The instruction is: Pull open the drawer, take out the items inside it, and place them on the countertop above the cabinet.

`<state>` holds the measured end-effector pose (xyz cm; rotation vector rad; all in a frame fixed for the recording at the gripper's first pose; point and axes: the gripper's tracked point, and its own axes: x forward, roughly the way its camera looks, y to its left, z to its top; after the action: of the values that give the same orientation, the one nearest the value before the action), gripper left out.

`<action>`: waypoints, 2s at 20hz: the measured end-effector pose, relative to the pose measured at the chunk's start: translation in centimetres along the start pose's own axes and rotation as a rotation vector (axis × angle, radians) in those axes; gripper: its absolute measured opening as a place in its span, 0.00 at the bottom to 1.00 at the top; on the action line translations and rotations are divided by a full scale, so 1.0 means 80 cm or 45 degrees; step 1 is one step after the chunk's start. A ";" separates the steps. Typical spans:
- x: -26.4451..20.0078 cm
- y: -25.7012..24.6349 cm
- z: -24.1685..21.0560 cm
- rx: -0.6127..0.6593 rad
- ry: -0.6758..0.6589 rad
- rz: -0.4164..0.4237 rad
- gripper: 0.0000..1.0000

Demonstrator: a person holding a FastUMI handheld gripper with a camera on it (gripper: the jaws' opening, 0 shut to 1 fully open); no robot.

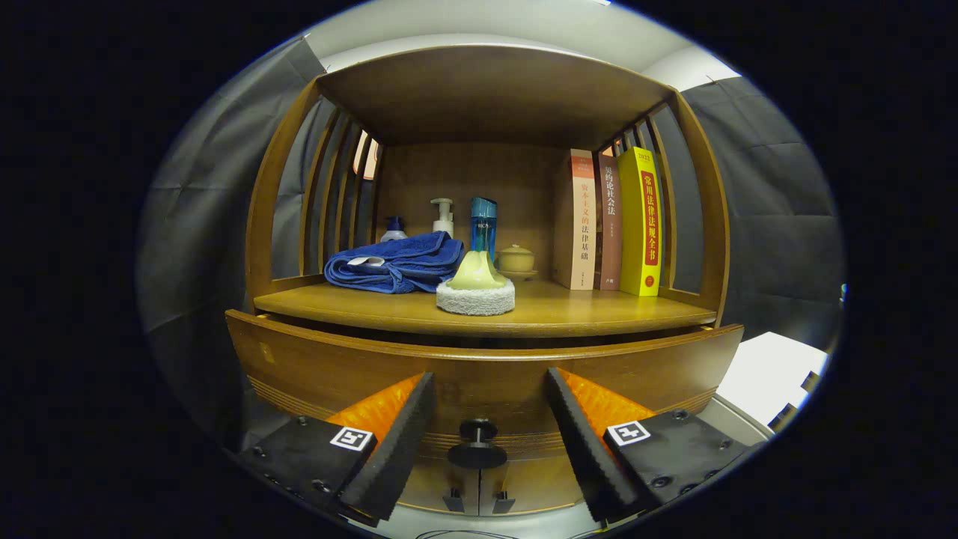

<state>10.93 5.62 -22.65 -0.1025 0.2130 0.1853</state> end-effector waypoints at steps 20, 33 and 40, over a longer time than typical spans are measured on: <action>0.028 0.003 0.005 0.016 0.031 -0.012 0.99; -0.127 -0.001 0.148 0.100 -0.086 -0.035 0.98; -0.198 -0.015 0.229 0.125 -0.146 0.010 0.98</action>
<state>-0.36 3.96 -1.27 0.0064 0.1082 0.1879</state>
